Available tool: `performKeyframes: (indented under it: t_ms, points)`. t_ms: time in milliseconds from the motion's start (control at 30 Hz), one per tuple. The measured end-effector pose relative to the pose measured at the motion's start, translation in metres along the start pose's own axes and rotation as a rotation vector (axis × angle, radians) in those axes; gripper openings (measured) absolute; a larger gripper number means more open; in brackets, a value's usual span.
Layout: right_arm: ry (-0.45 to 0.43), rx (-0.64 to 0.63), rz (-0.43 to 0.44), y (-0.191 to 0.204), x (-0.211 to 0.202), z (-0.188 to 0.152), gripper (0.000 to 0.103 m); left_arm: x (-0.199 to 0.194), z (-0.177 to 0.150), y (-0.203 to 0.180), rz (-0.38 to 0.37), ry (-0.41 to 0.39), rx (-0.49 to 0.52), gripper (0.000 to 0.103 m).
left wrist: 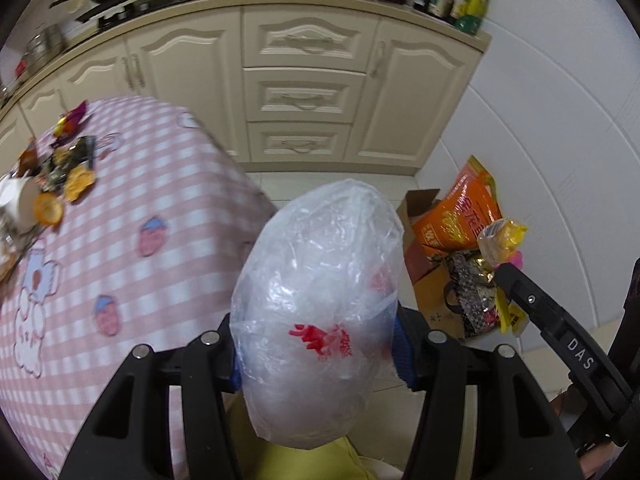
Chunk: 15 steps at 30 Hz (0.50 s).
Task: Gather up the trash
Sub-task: 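Carry both held items over the light-blue bin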
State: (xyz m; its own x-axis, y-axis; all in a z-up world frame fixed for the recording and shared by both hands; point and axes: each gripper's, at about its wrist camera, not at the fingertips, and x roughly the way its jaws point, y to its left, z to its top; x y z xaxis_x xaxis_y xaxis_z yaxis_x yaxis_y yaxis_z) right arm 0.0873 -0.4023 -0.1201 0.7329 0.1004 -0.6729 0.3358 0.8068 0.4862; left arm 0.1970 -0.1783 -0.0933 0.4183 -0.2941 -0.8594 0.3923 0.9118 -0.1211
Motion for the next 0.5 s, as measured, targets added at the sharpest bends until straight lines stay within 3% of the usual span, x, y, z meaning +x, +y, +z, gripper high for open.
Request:
performKeyframes:
  t_ms: [400, 467, 500]
  points:
    - [0.034, 0.077, -0.083, -0.057, 0.020, 0.019, 0.042, 0.070, 0.022, -0.063, -0.020, 0.103, 0.070, 0.056]
    - [0.042, 0.083, -0.086, -0.061, 0.025, 0.020, 0.042, 0.079, 0.027, -0.069, -0.010, 0.096, 0.083, 0.060]
    - [0.045, 0.085, -0.086, -0.062, 0.026, 0.020, 0.042, 0.083, 0.028, -0.072, 0.000, 0.095, 0.098, 0.069]
